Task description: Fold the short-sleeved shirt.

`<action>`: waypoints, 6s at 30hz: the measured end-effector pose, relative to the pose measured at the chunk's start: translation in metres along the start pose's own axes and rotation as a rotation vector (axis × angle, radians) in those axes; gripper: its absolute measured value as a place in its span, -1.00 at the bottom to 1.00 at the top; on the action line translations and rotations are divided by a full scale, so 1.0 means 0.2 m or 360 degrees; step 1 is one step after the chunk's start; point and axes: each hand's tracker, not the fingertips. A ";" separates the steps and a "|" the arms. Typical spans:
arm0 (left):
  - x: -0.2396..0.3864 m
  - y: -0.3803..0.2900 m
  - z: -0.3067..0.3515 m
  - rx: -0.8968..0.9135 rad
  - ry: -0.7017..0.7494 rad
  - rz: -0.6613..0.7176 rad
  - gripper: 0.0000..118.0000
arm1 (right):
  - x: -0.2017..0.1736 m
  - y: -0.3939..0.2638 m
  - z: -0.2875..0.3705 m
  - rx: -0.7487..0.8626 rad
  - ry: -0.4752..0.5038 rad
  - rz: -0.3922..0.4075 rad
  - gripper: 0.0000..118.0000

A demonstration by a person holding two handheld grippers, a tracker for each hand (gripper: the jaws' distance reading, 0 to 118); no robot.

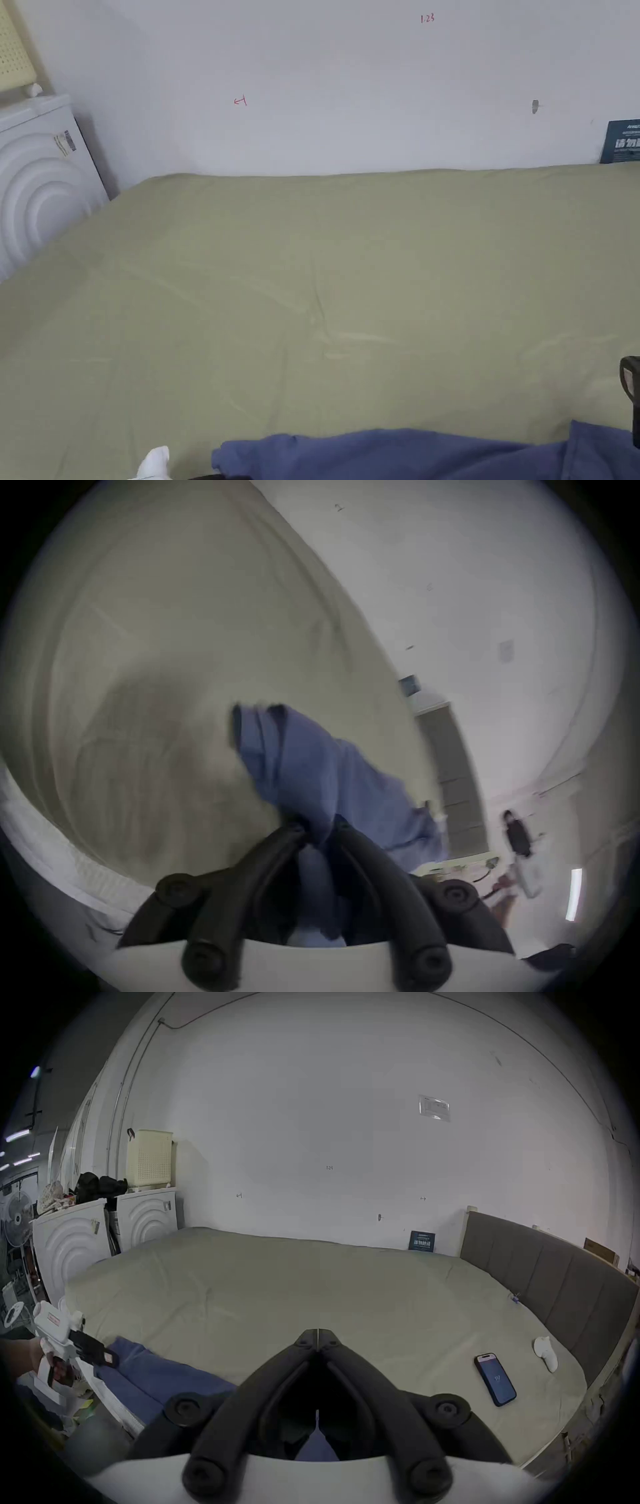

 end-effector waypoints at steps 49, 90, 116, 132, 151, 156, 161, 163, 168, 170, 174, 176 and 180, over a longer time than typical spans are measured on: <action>1.18 -0.52 -0.90 -0.0255 -0.0392 -0.0251 -0.99 | 0.35 0.06 0.38 0.0139 -0.0137 -0.0193 -1.00; 0.84 -0.30 -0.66 -0.0363 -0.0331 0.0079 -0.86 | 0.30 0.11 0.32 0.0079 -0.0005 -0.0186 -1.00; 1.11 0.14 -0.12 -0.0025 0.0122 -0.0574 -0.85 | 0.15 0.11 0.22 -0.0005 0.0096 -0.0120 -1.00; 1.15 -0.29 -0.96 -0.0352 -0.0371 -0.0319 0.44 | 0.30 0.09 0.30 0.0001 -0.0055 -0.0161 -1.00; 0.79 0.03 0.20 0.0364 -0.0162 -0.0515 -0.99 | -0.08 0.00 -0.26 -0.0155 0.0816 -0.0578 -1.00; 0.67 -0.03 0.16 0.0330 -0.0090 -0.0441 -0.99 | -0.24 -0.21 -0.58 -0.0449 0.1192 -0.0720 -1.00; 0.58 -0.05 0.11 0.0295 -0.0145 -0.0336 -0.99 | -0.40 -0.52 -0.86 -0.0777 0.1329 -0.0899 -1.00; 0.58 -0.04 0.09 0.0289 -0.0164 -0.0305 -0.99 | -0.37 -0.66 -0.93 -0.0899 0.1198 -0.1054 -1.00; 0.52 0.02 -0.02 0.0169 -0.0408 -0.0190 -0.33 | -0.22 -0.83 -0.88 -0.0849 0.1271 -0.1316 -1.00; 0.47 0.06 -0.12 0.0088 -0.0454 -0.0117 0.20 | -0.20 -0.81 -0.87 -0.0830 0.1283 -0.1178 -1.00; 0.47 0.09 -0.34 -0.0125 -0.0471 -0.0070 0.85 | -0.20 -0.80 -0.86 -0.0847 0.1289 -0.1188 -1.00; 0.49 0.09 -0.49 -0.0285 -0.0423 -0.0059 0.85 | -0.21 -0.79 -0.85 -0.0841 0.1289 -0.1175 -1.00; 0.55 0.05 -0.57 -0.0238 -0.0556 -0.0102 0.82 | -0.21 -0.79 -0.83 -0.0813 0.1283 -0.1148 -1.00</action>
